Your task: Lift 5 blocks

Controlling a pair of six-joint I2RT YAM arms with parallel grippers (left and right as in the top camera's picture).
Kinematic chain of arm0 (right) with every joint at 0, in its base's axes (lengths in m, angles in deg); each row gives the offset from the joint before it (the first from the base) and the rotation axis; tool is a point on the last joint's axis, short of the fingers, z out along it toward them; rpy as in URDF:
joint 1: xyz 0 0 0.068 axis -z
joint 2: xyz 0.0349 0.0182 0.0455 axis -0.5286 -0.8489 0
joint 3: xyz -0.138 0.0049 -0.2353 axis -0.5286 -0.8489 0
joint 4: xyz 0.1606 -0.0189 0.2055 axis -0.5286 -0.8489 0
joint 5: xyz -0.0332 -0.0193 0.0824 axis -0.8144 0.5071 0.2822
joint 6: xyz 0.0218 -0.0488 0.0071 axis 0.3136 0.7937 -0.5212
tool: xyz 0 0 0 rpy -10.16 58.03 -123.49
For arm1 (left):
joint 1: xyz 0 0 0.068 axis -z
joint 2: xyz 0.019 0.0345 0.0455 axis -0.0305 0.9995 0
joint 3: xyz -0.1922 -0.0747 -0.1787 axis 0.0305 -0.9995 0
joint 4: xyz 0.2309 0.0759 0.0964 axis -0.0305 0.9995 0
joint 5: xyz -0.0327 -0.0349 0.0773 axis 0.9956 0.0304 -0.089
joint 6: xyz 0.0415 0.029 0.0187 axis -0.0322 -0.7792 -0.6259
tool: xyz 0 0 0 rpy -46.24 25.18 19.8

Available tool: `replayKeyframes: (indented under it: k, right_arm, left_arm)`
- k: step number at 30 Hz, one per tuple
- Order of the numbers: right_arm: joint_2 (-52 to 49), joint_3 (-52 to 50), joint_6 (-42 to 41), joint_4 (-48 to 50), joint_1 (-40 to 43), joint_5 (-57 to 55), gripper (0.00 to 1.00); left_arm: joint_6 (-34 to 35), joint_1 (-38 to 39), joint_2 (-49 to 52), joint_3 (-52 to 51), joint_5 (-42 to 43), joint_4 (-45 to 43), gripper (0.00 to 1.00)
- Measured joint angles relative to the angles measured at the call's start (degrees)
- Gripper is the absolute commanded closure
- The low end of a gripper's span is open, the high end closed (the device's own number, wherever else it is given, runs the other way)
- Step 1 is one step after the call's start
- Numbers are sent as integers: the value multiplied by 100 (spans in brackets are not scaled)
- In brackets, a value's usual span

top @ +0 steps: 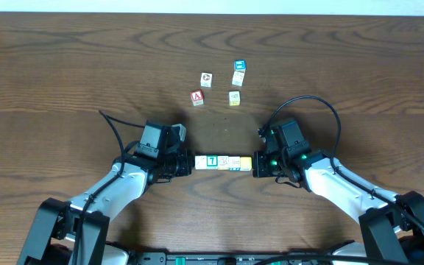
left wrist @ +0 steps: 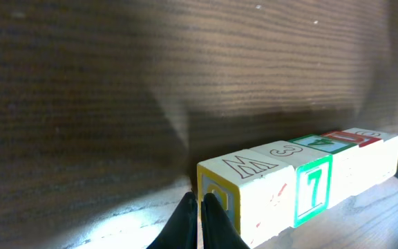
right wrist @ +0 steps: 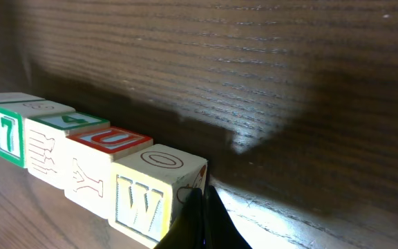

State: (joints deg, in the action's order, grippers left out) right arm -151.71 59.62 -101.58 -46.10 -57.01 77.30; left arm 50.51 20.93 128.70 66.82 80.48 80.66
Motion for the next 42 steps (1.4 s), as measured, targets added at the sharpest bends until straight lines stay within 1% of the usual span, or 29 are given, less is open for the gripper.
replayKeyframes:
  k: [8,17,33,42]
  right_arm:
    - [0,26,0,-26,0,-35,99]
    - [0,278,4,-197,0,-114,99]
    - [0,297,2,-245,0,-109,99]
    - [74,297,0,-372,-7,-146,99]
  left_arm:
    - [0,0,0,13,4,0,92]
    - [20,0,0,13,-22,4,93]
    - [83,0,-7,13,-42,7,93]
    - [138,0,-365,15,-15,33,93]
